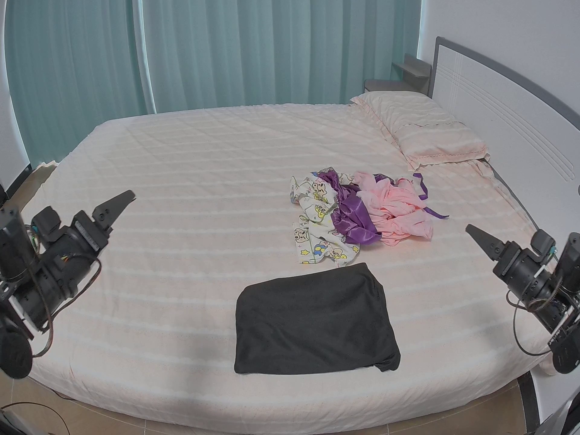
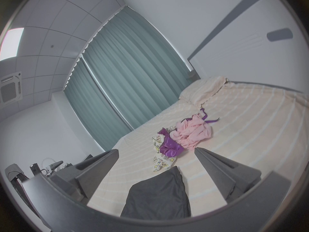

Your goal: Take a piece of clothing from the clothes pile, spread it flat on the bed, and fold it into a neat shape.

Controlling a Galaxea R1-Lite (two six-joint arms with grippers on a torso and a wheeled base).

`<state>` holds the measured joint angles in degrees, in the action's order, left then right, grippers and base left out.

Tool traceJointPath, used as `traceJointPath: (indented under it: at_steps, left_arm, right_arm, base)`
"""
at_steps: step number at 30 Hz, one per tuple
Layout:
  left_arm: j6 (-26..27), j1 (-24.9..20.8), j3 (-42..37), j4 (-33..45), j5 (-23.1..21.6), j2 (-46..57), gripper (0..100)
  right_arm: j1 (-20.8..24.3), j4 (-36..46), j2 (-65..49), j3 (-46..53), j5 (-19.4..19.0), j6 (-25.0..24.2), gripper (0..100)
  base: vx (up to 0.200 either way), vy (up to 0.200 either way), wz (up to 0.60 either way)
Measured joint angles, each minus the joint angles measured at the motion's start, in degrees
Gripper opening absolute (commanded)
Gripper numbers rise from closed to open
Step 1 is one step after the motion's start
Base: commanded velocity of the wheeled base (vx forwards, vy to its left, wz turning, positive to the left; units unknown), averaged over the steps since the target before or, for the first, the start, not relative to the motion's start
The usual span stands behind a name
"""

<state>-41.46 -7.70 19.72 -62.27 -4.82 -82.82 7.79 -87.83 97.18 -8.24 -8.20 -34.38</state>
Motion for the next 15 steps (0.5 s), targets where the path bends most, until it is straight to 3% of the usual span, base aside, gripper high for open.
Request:
traceJointPath:
  at_steps: [7, 15]
  left_arm:
    - [5.28, 1.21, -6.86, 7.78, 0.35, 16.42, 100]
    - [8.78, 1.69, -10.33, 26.20, 1.32, 34.82, 100]
  right_arm:
    - [-1.90, 6.66, -15.15, 5.46, 0.95, 1.80, 100]
    - [-3.39, 31.56, -36.60, 7.12, 1.34, 3.93, 100]
  base:
    - [0.000, 0.000, 0.00]
    - [0.000, 0.000, 0.00]
